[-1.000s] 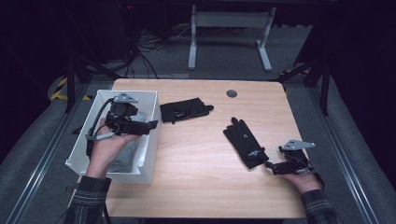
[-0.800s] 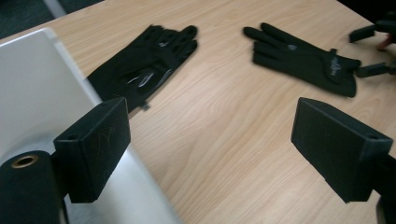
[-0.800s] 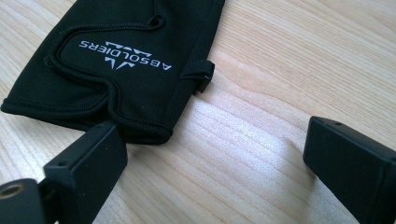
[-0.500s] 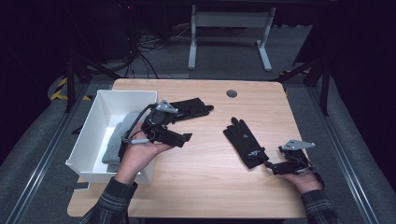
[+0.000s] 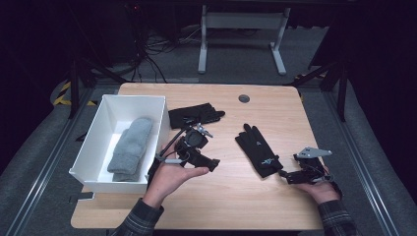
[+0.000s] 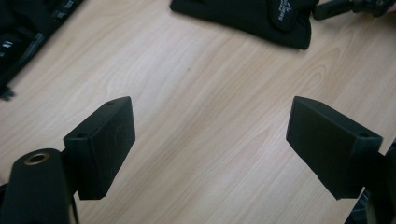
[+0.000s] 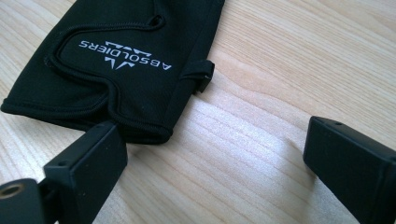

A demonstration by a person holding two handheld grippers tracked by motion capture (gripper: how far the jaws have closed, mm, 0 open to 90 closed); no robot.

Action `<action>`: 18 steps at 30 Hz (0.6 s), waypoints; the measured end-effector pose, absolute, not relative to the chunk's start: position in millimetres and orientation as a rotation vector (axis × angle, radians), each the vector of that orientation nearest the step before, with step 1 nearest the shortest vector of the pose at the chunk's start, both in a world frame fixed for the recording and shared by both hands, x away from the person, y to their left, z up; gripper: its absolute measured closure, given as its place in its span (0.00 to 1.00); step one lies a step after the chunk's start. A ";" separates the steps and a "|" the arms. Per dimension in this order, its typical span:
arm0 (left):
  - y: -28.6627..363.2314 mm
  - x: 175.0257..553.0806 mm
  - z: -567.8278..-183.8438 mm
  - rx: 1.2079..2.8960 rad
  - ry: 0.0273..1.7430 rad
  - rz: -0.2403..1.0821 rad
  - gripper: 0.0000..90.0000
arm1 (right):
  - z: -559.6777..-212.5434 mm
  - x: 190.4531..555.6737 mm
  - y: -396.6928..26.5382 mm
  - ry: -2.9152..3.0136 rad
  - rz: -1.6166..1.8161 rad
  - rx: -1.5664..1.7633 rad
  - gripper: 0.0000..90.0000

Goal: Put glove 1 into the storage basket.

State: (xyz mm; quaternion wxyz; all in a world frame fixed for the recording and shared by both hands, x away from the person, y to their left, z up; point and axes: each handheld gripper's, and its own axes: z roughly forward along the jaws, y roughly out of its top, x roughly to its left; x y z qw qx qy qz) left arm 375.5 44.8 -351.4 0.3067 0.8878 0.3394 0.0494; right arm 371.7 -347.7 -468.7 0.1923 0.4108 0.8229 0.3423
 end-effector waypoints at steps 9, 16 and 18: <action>40.1 367.1 -385.9 2.345 0.882 0.081 0.30 | -468.7 371.7 -347.7 2.313 0.962 1.152 0.07; 48.7 362.8 -423.2 2.409 0.871 0.138 0.37 | -469.5 372.5 -345.9 2.329 0.951 1.148 0.01; 53.5 363.1 -429.6 2.428 0.867 0.176 0.37 | -469.4 372.5 -345.4 2.328 0.945 1.153 0.00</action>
